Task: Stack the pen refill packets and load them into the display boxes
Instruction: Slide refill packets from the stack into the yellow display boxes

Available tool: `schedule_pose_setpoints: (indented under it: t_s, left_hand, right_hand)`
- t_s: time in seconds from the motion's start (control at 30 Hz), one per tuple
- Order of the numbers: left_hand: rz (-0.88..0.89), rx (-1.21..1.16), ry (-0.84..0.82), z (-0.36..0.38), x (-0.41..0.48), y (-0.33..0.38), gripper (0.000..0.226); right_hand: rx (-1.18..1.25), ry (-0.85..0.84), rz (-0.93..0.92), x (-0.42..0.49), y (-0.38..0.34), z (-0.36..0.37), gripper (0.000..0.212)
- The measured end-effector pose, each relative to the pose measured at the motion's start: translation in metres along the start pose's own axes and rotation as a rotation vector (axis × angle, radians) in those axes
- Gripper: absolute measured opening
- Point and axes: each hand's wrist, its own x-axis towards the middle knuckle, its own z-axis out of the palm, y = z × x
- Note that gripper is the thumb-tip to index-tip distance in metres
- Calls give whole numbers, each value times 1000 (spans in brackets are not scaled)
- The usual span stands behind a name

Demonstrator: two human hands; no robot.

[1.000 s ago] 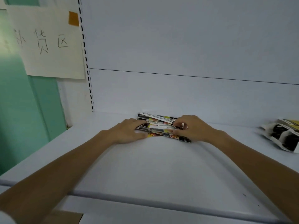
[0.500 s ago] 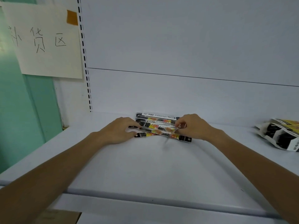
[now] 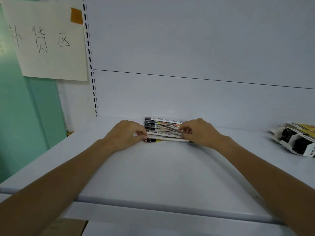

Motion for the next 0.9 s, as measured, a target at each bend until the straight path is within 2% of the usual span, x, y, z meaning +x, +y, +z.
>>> schedule_pose_setpoints:
  t_s: [0.07,0.13,0.23,0.3,0.4,0.5,0.57,0.63,0.7,0.8,0.87,0.9]
  left_hand:
    - [-19,12,59,-6,1,0,12]
    - [-141,-2,154,-13,1,-2,10]
    - [-466,-45,238,-18,7,-4,11]
    - [-562,-81,200,-15,8,3,11]
    - [-474,-161,99,-5,0,33,13]
    - [-127,-322,-207,0,-17,76,22]
    - [67,-266,-317,2,-18,86,23]
    - [83,-219,-226,1,-9,77,17]
    - [36,-144,-136,-1,0,58,16]
    - [-26,-38,-172,-3,4,32,15]
    - [-55,-17,-190,-3,1,25,20]
    - [-56,41,-203,-4,0,24,24]
  right_hand:
    - [-83,47,18,0,0,-2,11]
    - [-109,105,61,0,4,-5,8]
    - [-116,197,140,0,10,-10,35]
    - [-55,250,141,0,8,-12,52]
    - [44,213,68,3,-2,-10,56]
    - [112,100,17,4,-8,-1,45]
    - [154,55,6,1,-13,3,34]
    - [121,36,20,-3,-21,4,32]
    - [17,18,15,-6,-29,6,44]
    - [-111,-41,-45,-6,-37,5,48]
    - [-78,-71,-82,-7,-33,3,49]
    - [-52,-70,-111,-8,-30,2,56]
